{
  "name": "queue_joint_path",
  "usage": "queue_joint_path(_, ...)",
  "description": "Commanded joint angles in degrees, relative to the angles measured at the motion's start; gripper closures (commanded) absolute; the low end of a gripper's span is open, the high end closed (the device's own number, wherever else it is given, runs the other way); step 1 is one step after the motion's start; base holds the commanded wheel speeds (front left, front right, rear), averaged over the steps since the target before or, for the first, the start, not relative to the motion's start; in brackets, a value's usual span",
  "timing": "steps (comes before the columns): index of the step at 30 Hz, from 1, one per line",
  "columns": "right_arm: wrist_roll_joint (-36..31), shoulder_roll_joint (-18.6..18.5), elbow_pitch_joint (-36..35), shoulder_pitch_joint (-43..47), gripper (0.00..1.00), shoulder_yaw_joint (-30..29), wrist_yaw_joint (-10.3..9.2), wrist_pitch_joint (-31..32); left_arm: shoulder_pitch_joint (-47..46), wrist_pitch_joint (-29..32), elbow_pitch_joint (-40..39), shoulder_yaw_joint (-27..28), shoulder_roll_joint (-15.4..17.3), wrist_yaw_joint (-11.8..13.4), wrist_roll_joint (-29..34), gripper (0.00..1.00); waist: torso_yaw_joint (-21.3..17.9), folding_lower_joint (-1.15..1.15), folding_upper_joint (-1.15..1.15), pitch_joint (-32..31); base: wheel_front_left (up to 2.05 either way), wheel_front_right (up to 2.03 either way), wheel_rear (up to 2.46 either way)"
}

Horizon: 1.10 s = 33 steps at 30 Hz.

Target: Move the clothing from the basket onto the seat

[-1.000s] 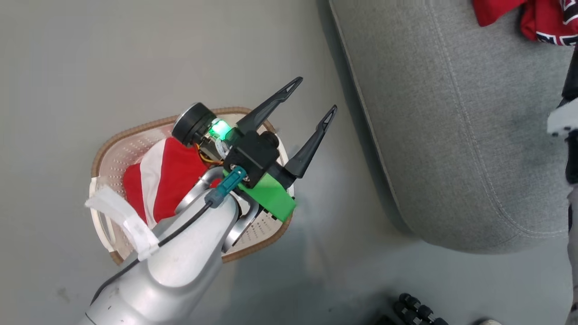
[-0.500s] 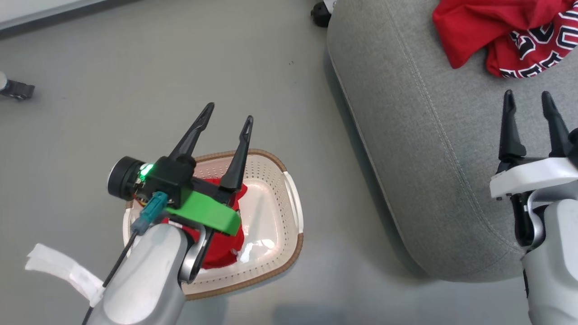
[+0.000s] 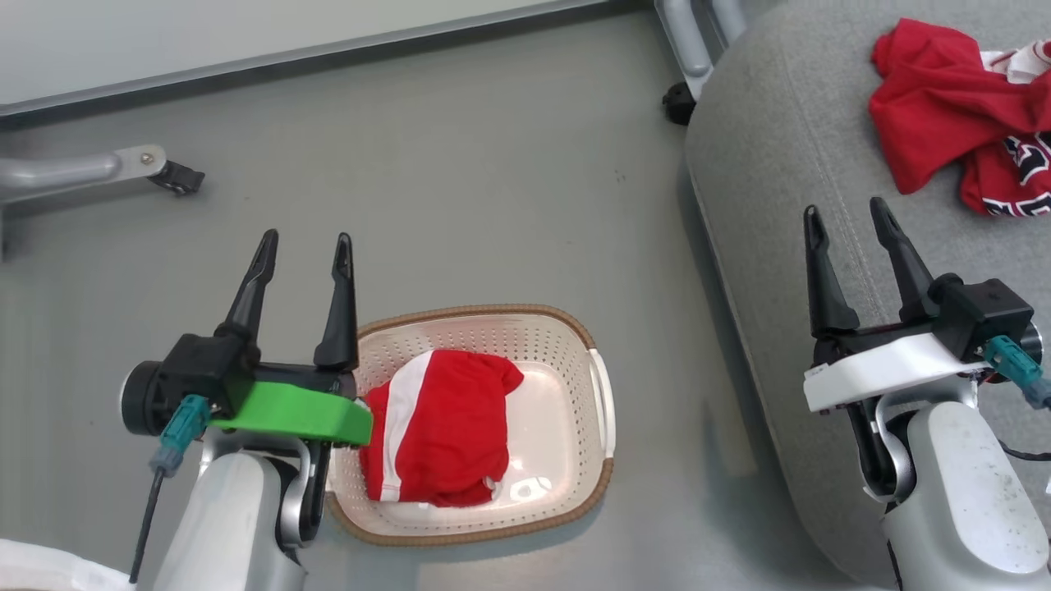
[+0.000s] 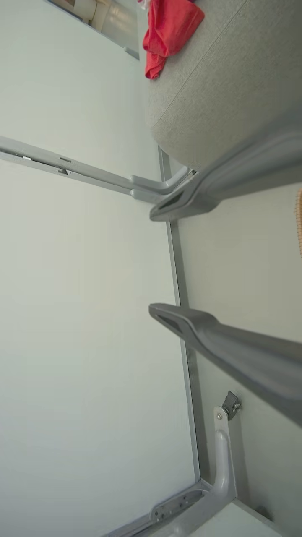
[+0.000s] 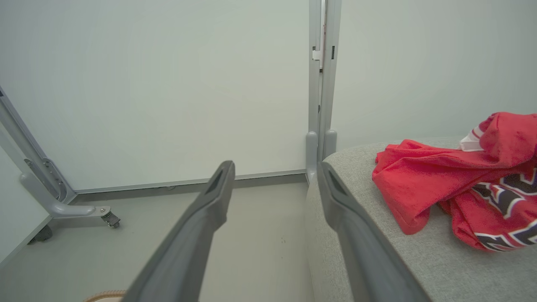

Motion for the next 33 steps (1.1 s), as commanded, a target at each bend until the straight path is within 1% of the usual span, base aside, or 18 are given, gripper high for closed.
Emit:
queue_joint_path(1,-0.2,0.0,-0.5,1.1,0.0,0.2,-0.04,0.0,1.4,0.0,-0.2,1.2,-0.4,-0.3,0.9,0.0,3.0,0.0,0.0,-2.7,0.0,0.0,0.0)
queue_joint_path(8,-1.2,0.6,-1.8,3.7,0.0,1.2,-0.04,0.0,4.9,0.0,-0.3,5.7,-1.8,-2.0,3.0,0.0,5.7,0.0,0.0,-5.5,0.0,0.0,0.0)
queue_joint_path(16,-1.6,1.2,-3.5,7.6,0.0,1.5,-0.03,0.0,8.5,0.0,0.1,8.7,-2.7,-3.0,4.7,0.0,7.0,0.0,0.0,-8.5,0.0,0.0,0.0)
queue_joint_path(22,-2.2,1.3,-5.4,10.7,0.0,1.9,-0.04,0.0,10.0,0.0,0.3,9.2,-3.0,-3.3,5.8,0.0,7.3,0.0,0.0,-10.1,0.0,0.0,0.0)
queue_joint_path(27,-1.2,1.3,-6.9,13.6,0.0,1.9,-0.04,0.0,10.7,0.0,0.1,9.0,-3.2,-3.4,6.2,0.0,7.5,0.0,0.0,-11.1,0.0,0.0,0.0)
queue_joint_path(33,-0.5,1.3,-7.1,16.2,0.0,1.7,-0.04,0.0,11.5,0.0,0.1,8.7,-3.3,-3.2,6.2,0.0,7.5,0.0,0.0,-11.9,0.0,0.0,0.0)
